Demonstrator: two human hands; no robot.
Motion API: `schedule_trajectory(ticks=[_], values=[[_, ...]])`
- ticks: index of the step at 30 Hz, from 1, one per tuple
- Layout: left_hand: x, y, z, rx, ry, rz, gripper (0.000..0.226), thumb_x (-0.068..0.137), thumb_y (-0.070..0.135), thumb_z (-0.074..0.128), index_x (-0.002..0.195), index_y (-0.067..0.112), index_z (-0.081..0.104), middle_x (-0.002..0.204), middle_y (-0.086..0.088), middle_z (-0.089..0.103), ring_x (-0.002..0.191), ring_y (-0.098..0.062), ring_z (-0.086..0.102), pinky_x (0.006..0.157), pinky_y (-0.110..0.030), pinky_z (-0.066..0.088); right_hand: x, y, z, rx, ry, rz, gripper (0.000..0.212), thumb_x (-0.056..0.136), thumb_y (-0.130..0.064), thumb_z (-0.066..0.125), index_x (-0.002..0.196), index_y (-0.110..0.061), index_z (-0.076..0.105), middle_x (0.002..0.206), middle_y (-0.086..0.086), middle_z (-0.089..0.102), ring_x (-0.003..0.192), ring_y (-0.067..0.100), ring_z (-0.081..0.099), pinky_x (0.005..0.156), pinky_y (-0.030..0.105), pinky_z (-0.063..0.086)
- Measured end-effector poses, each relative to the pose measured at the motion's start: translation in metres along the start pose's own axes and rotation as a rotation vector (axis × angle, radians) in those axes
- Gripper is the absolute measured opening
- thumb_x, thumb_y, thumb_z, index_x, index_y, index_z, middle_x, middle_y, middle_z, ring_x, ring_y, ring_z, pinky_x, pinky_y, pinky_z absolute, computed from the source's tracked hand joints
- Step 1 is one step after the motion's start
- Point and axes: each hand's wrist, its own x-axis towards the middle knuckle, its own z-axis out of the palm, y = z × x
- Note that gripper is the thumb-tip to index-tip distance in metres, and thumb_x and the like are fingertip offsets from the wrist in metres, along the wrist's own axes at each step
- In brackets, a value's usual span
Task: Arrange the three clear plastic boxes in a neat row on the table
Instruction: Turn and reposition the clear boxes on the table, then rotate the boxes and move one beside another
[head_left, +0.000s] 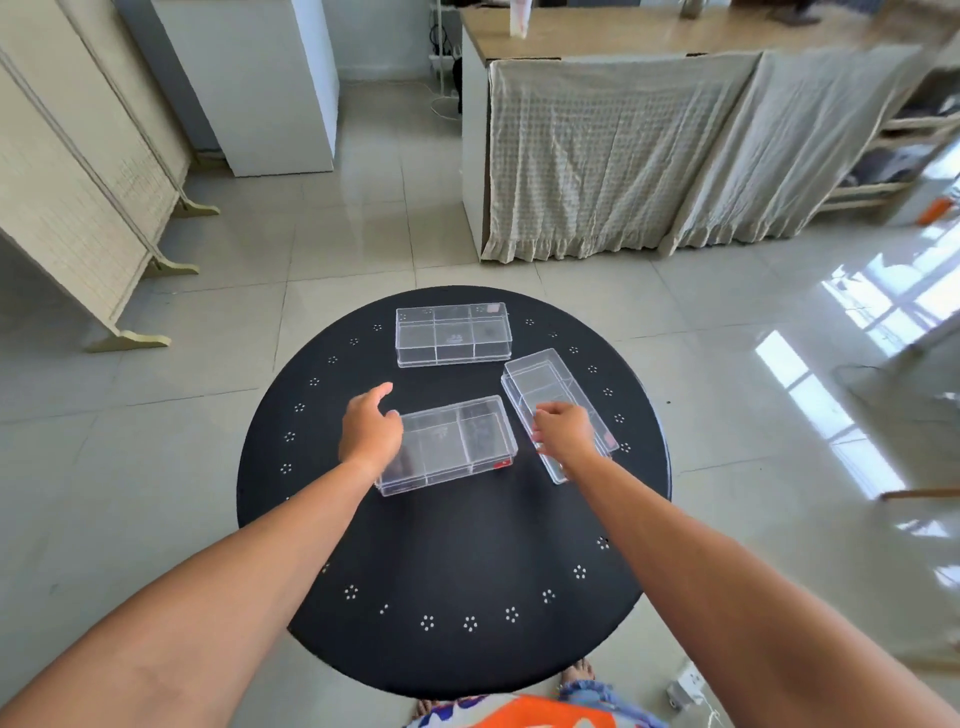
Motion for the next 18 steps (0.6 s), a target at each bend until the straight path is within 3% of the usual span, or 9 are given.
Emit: schedule_trajectory(ticks=[3,5,8,11,13,18], values=[[0.008,0.019,0.011,0.071,-0.126,0.122,0.049,0.092,0.015,0.045,0.137,0.032,0.054,0.148,-0.003,0.046,0.121,-0.023,0.057,0.096,-0.038,0.049,-0.018,0.001,-0.023,0.008,0.139,-0.046,0.031,0.086,-0.016,0.052,0.108,-0.012,0.073,0.076,-0.001,0.068,0.07,0.018,0.063,0.067,0.028,0.05],[0.014,0.031,0.022,0.102,-0.213,0.178,0.046,0.092,0.02,0.048,0.137,0.033,0.054,0.147,-0.003,0.049,0.123,-0.021,0.056,0.094,-0.032,0.045,-0.027,0.008,-0.037,-0.103,0.239,-0.089,0.035,0.086,-0.025,0.056,0.117,-0.02,0.07,0.098,0.0,0.072,0.094,0.021,0.067,0.083,0.03,0.05],[0.023,0.049,0.045,0.134,-0.333,0.217,0.048,0.09,0.028,0.057,0.138,0.03,0.053,0.147,-0.004,0.051,0.125,-0.021,0.056,0.093,-0.029,0.04,-0.032,0.028,-0.052,-0.285,0.346,-0.106,0.063,0.079,-0.045,0.068,0.137,-0.024,0.053,0.131,0.009,0.054,0.127,0.027,0.047,0.104,0.038,0.039],[0.03,0.065,0.066,0.151,-0.429,0.2,0.062,0.086,0.033,0.065,0.145,0.023,0.047,0.151,-0.008,0.046,0.135,-0.024,0.049,0.105,-0.035,0.04,-0.03,0.047,-0.059,-0.455,0.249,-0.051,0.113,0.066,-0.065,0.076,0.156,-0.027,0.02,0.153,0.014,0.031,0.142,0.033,0.031,0.116,0.045,0.026],[0.035,0.076,0.077,0.169,-0.472,0.163,0.07,0.086,0.033,0.066,0.149,0.02,0.04,0.155,-0.01,0.041,0.137,-0.028,0.047,0.11,-0.039,0.039,-0.025,0.059,-0.061,-0.479,0.142,-0.021,0.133,0.059,-0.069,0.079,0.159,-0.03,0.001,0.163,0.014,0.014,0.149,0.034,0.02,0.119,0.048,0.022],[0.044,0.091,0.099,0.193,-0.522,0.065,0.075,0.085,0.023,0.061,0.153,0.022,0.029,0.153,-0.012,0.043,0.129,-0.033,0.054,0.103,-0.037,0.045,-0.016,0.076,-0.053,-0.414,0.031,-0.034,0.138,0.058,-0.062,0.084,0.157,-0.037,-0.009,0.167,0.006,-0.005,0.154,0.029,0.008,0.118,0.05,0.026]])
